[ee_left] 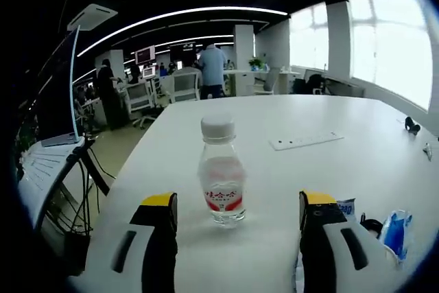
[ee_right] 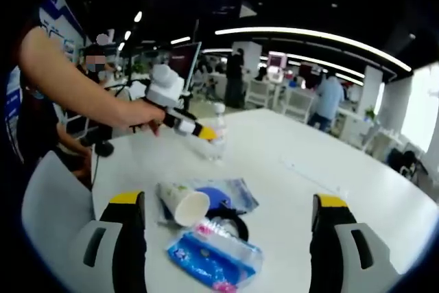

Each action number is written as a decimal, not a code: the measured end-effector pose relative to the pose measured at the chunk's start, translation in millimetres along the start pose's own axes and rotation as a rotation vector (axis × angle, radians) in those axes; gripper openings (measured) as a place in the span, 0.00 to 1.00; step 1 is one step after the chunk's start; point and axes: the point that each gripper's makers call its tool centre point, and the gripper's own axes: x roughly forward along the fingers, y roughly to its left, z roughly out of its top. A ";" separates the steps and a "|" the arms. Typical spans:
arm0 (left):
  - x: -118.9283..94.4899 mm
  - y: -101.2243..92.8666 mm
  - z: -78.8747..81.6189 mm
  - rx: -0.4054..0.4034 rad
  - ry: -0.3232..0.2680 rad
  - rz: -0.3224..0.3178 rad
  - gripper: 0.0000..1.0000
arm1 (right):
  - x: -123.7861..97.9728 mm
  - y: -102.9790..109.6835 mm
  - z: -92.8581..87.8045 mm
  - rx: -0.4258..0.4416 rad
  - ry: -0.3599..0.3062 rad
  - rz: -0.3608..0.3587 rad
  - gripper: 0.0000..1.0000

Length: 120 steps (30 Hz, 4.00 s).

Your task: Arrange the tabletop items into an orderly group along one side of the table until the central work area is clear of visible clutter.

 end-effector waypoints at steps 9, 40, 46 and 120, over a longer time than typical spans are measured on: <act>-11.4 -11.4 -18.0 -0.003 0.044 -0.064 1.00 | -3.3 9.4 -2.6 -0.036 0.026 0.015 0.98; -66.9 -64.6 -35.3 0.190 0.062 -0.297 0.93 | -22.9 36.2 -17.7 -0.172 0.103 0.029 0.73; -70.9 -65.1 -42.9 0.197 0.083 -0.305 0.90 | -25.7 41.2 -25.6 -0.189 0.125 0.032 0.67; -73.4 -146.1 -138.8 0.685 0.294 -0.715 0.37 | -1.3 60.0 -57.0 -0.149 0.238 0.131 0.33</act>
